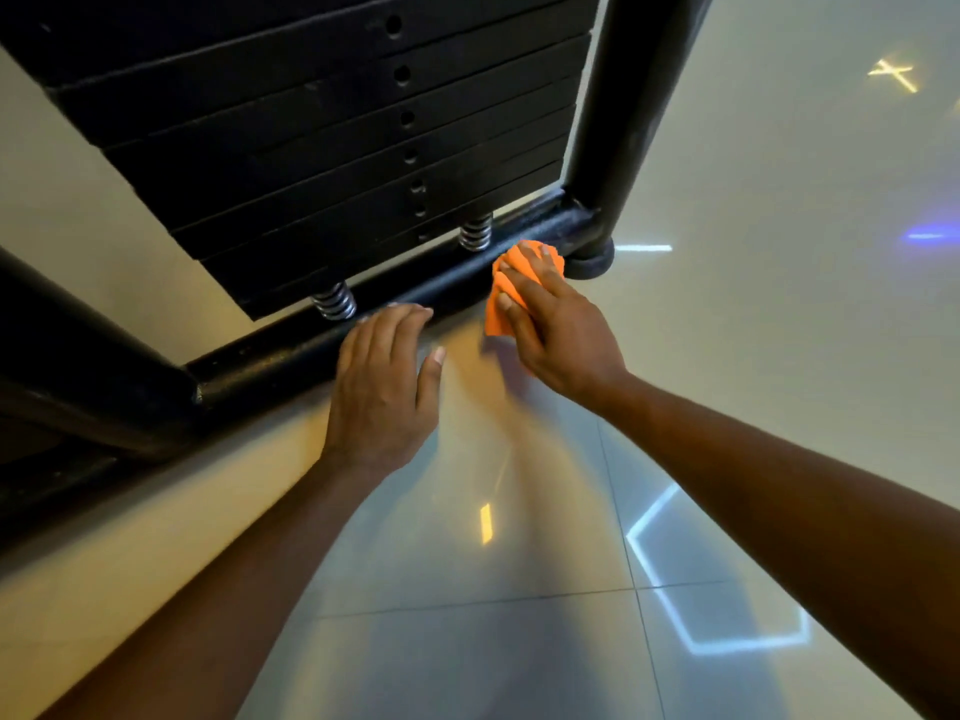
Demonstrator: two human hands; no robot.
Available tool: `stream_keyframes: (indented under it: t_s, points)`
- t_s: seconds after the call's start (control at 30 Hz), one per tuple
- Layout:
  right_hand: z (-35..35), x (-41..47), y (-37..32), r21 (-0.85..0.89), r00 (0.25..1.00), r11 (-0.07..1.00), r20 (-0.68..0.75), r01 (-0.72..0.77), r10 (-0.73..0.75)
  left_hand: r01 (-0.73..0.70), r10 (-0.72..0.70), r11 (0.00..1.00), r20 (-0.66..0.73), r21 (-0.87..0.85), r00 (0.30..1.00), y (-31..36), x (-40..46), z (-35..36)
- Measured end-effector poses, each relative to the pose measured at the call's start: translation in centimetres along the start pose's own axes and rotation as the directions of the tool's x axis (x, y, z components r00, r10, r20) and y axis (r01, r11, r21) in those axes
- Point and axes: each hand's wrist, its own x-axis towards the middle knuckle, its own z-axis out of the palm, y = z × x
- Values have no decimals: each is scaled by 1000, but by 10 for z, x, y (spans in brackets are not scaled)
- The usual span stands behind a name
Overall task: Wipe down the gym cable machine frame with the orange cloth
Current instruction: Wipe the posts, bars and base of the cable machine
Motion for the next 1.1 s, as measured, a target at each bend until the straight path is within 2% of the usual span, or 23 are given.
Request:
stream_keyframes:
  t_s: [0.07, 0.13, 0.2, 0.37, 0.5, 0.57, 0.67, 0.73, 0.8, 0.9, 0.97, 1.03, 1.1]
  points:
    - [-9, 11, 3, 14, 997, 998, -25, -68, 69, -2, 2, 1000, -6, 25, 1000, 6, 27, 6]
    - [-14, 23, 5, 25, 995, 995, -25, -100, 101, 60, -62, 996, 29, 61, 998, 13, 51, 16]
    - [-15, 33, 9, 18, 996, 996, -1, -92, 92, 98, -109, 988, 90, 116, 990, 17, 71, 28]
    - [-1, 44, 20, -78, 999, 997, 33, 13, -10, 29, -71, 973, 178, 228, 981, 8, 104, 44]
    - [7, 49, 52, -308, 987, 938, 44, 158, -151, 35, -71, 968, 141, 248, 988, 5, 105, 51]
    - [-2, 57, 74, -405, 986, 900, 22, 159, -164, 55, -83, 966, 99, 254, 992, 6, 102, 54]
    - [1, 62, 73, -361, 995, 932, -76, 35, -66, 84, -104, 957, 58, 277, 993, 8, 103, 59]
    - [18, 57, 52, -292, 995, 956, -94, 17, -46, 81, -99, 950, 45, 302, 994, 10, 101, 60]
    - [26, 52, 49, -308, 988, 943, -47, 124, -145, 73, -85, 947, 25, 314, 996, 9, 98, 61]
    - [0, 64, 86, -409, 964, 878, 13, 248, -266, 67, -78, 949, 23, 309, 997, 8, 99, 63]
    - [-9, 69, 99, -417, 977, 890, -25, 183, -213, 82, -96, 942, 26, 326, 995, 8, 100, 64]
    - [4, 63, 81, -351, 990, 935, -103, 56, -99, 94, -111, 937, 30, 338, 993, 9, 101, 64]
    - [26, 53, 53, -300, 992, 954, -108, 25, -60, 88, -103, 941, 27, 328, 994, 10, 100, 65]
